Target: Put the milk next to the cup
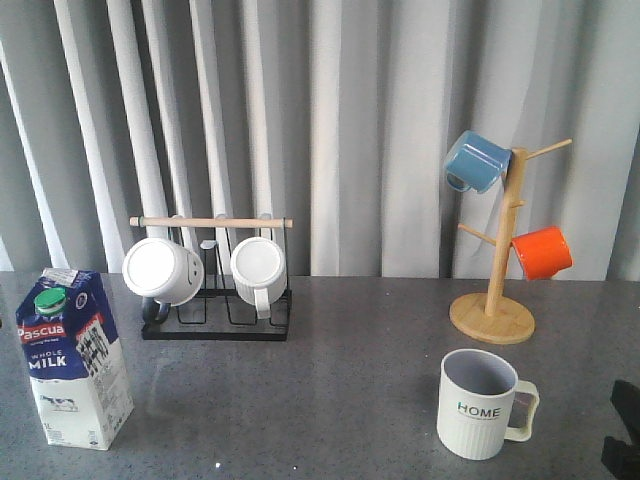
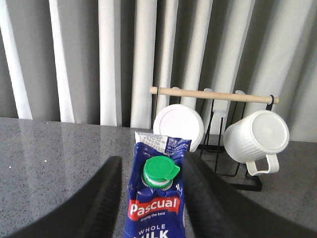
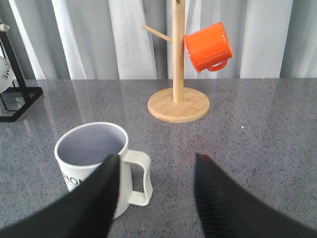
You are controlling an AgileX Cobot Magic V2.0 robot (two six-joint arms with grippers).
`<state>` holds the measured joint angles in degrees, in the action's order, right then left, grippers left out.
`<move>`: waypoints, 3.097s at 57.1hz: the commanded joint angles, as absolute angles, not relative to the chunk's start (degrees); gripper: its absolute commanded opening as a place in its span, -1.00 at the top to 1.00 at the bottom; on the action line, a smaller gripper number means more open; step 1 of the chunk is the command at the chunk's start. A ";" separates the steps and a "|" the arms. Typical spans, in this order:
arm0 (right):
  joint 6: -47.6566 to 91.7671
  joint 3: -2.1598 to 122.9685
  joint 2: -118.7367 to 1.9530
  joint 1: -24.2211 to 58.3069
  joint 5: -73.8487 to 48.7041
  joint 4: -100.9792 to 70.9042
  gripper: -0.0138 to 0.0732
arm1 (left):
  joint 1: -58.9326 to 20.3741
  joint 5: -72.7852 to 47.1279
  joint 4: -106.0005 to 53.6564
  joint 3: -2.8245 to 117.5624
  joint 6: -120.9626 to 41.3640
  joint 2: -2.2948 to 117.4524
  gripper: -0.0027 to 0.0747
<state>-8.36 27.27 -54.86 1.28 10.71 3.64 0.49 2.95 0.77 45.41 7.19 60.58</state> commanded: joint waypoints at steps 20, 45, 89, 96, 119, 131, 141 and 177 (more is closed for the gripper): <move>-7.77 29.83 -54.47 1.05 14.96 3.47 -0.53 | 0.26 6.33 0.69 47.76 6.99 60.77 -0.61; -5.90 29.57 -63.20 0.85 19.31 7.97 -0.53 | 0.26 6.45 0.69 47.76 6.99 60.77 -0.45; 1.71 24.43 -90.22 0.85 57.68 1.12 -0.52 | 0.37 6.49 0.69 47.76 6.99 60.77 -0.45; 1.71 24.57 -92.60 0.85 60.19 0.00 -0.52 | 0.37 6.49 0.69 47.76 6.99 60.77 -0.45; 0.97 28.25 -97.80 0.85 60.96 0.00 -0.52 | 0.37 6.51 0.69 47.76 6.99 60.77 -0.45; 0.32 30.31 -99.43 0.85 60.60 -2.05 -0.52 | 0.37 6.51 0.69 47.76 6.99 60.77 -0.45; -0.36 32.39 -101.04 0.85 59.87 -2.39 -0.52 | 0.37 6.51 0.69 47.76 6.99 60.77 -0.45; -10.04 40.05 -104.67 2.67 50.90 3.01 0.71 | 0.37 6.50 0.69 47.76 6.99 60.77 -0.45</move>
<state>-7.52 38.64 -107.11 1.77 47.69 2.25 0.49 2.51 0.79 45.78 7.01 61.62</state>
